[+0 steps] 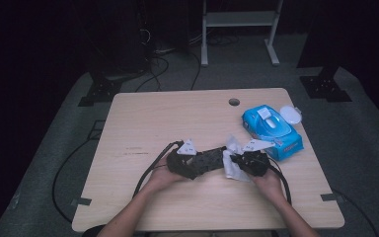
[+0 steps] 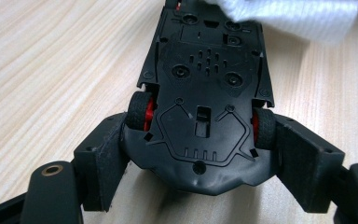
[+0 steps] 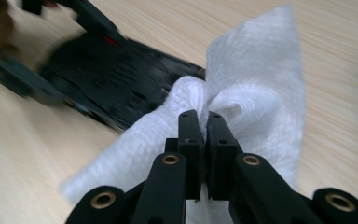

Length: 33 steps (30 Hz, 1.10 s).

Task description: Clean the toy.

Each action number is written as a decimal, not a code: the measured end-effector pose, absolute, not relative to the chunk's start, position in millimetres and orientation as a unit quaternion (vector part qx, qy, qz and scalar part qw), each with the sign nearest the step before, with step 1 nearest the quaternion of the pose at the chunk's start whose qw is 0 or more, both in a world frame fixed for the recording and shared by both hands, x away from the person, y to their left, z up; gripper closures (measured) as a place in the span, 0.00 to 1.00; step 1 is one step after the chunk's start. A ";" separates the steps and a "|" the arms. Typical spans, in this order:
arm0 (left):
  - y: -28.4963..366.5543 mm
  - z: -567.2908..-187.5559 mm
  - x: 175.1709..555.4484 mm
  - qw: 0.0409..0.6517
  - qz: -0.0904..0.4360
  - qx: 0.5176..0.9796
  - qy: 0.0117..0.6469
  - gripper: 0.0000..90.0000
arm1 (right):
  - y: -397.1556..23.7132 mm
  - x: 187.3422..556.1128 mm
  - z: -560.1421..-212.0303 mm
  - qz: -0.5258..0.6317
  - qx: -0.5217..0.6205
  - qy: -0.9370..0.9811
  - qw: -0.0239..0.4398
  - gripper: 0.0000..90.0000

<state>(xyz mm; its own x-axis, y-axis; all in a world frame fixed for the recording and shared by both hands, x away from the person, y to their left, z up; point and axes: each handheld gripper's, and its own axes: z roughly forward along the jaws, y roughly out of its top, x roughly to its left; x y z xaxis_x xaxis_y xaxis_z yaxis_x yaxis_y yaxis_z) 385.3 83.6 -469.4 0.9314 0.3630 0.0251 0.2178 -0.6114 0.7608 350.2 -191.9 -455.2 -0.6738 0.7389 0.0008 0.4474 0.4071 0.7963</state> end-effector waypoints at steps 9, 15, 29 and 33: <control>81.4 -471.5 384.3 0.402 0.089 0.897 0.162 0.27 | -167.5 342.9 -456.8 0.430 0.335 0.826 0.145 0.95; 82.2 -469.7 384.4 0.407 0.091 0.894 0.161 0.27 | -177.2 347.4 -455.7 0.423 0.350 0.822 0.154 0.95; 82.7 -468.0 383.6 0.406 0.097 0.894 0.162 0.27 | -119.9 350.7 -450.4 0.439 0.291 0.845 0.089 0.95; 85.6 -467.1 385.6 0.412 0.099 0.890 0.170 0.26 | -115.4 359.2 -449.2 0.450 0.294 0.841 0.066 0.95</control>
<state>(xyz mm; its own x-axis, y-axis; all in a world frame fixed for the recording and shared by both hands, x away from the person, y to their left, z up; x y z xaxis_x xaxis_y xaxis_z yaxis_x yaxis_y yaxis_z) 385.6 85.6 -467.1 0.9231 0.3829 0.0355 0.2203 -0.6024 0.7672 359.2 -115.4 -449.2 -0.8180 0.5541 0.1543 0.4358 0.4218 0.7951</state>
